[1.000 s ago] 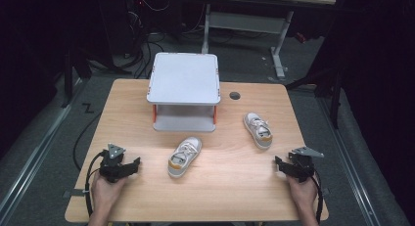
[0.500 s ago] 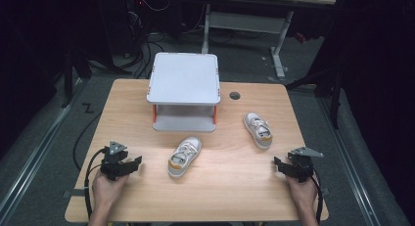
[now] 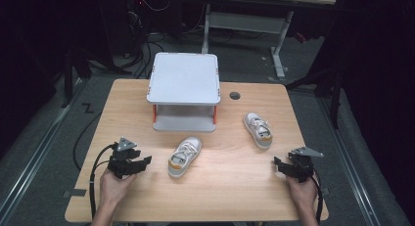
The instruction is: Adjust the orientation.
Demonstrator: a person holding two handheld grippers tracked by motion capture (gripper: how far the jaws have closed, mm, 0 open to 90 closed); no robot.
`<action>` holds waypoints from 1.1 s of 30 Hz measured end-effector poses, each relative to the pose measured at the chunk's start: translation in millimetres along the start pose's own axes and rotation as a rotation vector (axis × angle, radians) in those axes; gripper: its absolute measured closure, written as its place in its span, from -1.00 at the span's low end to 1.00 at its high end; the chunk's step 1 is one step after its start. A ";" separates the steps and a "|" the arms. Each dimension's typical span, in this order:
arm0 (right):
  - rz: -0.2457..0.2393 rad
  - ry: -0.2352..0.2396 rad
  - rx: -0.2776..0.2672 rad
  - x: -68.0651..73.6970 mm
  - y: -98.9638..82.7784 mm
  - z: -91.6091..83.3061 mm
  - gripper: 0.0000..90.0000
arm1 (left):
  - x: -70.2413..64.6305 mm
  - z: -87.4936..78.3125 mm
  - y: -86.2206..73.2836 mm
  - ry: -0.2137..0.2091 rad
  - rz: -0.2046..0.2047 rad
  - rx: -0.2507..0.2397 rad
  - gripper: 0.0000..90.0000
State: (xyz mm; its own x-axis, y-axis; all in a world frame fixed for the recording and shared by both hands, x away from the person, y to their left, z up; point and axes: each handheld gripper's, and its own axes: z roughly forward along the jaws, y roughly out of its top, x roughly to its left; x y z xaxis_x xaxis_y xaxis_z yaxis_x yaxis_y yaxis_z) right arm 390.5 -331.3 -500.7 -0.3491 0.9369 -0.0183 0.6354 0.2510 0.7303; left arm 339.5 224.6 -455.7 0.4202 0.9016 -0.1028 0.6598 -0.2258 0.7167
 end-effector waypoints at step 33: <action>0.010 -0.003 -0.001 -0.8 -0.1 -0.1 -0.23 | -56.1 30.3 56.5 -0.114 0.189 0.130 0.24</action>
State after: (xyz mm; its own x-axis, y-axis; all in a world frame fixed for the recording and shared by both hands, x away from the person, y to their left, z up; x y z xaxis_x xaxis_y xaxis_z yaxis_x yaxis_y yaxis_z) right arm 390.7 -332.1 -500.6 -0.3403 0.9402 -0.0127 0.6383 0.2409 0.7311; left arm 372.2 150.1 -430.3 0.6065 0.7930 -0.0578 0.6341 -0.4384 0.6370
